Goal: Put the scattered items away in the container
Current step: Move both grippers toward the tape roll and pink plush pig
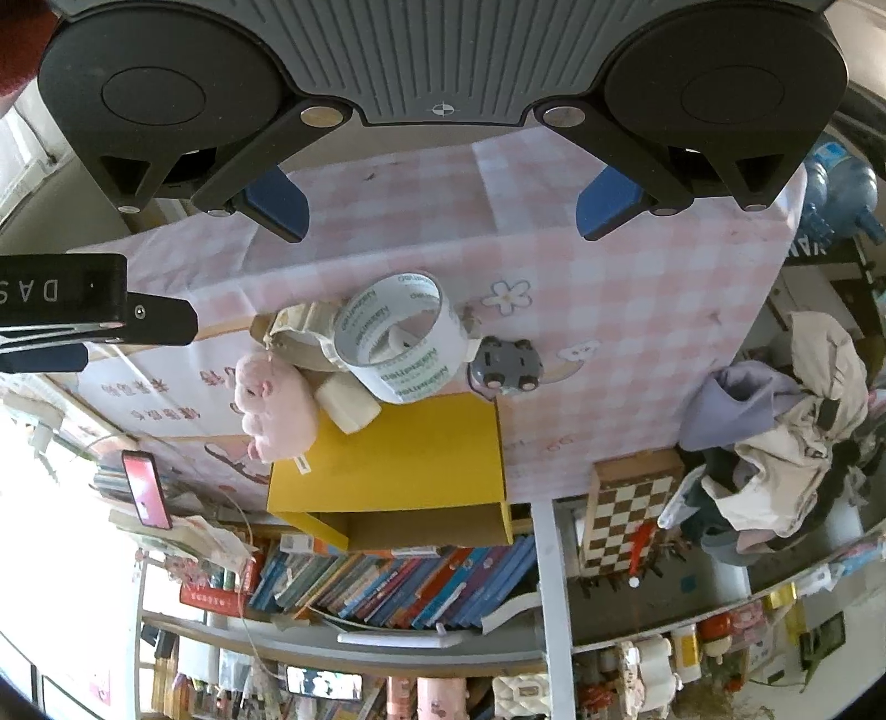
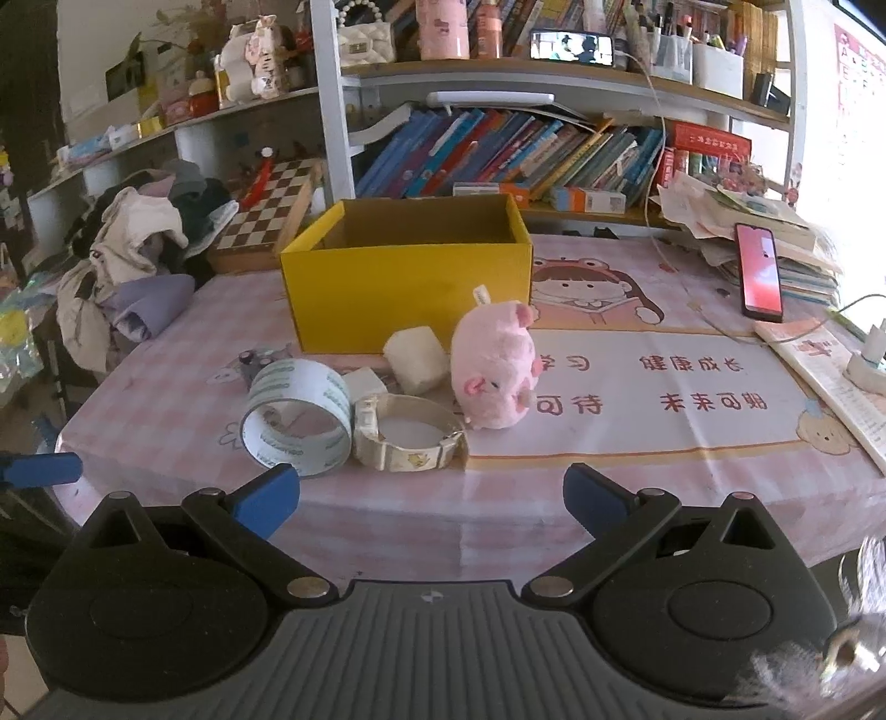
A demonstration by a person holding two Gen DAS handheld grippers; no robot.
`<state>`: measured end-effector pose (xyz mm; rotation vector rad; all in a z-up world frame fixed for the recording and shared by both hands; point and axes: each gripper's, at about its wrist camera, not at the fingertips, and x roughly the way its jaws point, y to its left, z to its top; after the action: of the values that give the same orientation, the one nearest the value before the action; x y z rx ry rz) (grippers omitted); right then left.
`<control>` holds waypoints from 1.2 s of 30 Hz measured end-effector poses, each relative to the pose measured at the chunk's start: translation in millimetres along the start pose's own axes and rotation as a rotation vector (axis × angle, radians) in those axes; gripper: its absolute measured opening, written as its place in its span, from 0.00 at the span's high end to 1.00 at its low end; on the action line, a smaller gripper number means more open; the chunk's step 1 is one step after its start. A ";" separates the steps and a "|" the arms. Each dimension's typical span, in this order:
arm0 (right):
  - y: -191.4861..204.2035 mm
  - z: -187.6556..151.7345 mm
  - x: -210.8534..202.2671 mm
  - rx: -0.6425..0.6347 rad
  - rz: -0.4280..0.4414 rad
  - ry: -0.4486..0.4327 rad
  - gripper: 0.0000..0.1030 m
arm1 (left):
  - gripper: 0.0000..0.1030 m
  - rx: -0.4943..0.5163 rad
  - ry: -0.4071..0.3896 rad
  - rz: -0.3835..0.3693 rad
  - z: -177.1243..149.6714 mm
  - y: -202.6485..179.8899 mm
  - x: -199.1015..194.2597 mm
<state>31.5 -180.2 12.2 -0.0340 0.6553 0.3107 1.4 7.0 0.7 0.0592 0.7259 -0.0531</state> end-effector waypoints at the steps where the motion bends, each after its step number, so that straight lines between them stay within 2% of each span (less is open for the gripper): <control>1: -0.2 0.1 1.5 0.002 0.001 0.006 0.00 | 0.00 0.003 0.002 0.000 -0.6 -0.3 -0.3; 9: 0.7 -1.2 8.1 0.014 0.006 0.040 0.00 | 0.00 -0.006 0.004 0.019 -3.3 2.8 -2.1; 14: 2.2 -1.0 9.3 0.002 0.008 0.043 0.00 | 0.00 0.000 0.024 0.005 -5.9 0.7 1.3; 23: 3.1 -0.7 15.4 -0.009 0.025 0.058 0.09 | 0.00 0.023 0.015 0.003 -4.6 -2.4 4.5; 31: -0.9 3.1 21.9 -0.006 0.023 0.067 0.08 | 0.00 0.058 -0.020 -0.081 -1.0 -6.6 7.0; 36: -6.2 6.8 28.9 0.003 0.031 0.067 0.07 | 0.00 0.090 -0.029 -0.064 3.3 -13.3 12.1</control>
<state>58.9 -177.3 -0.3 -0.0318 0.7235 0.3398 11.7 -6.9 -5.4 0.1210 0.6957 -0.1472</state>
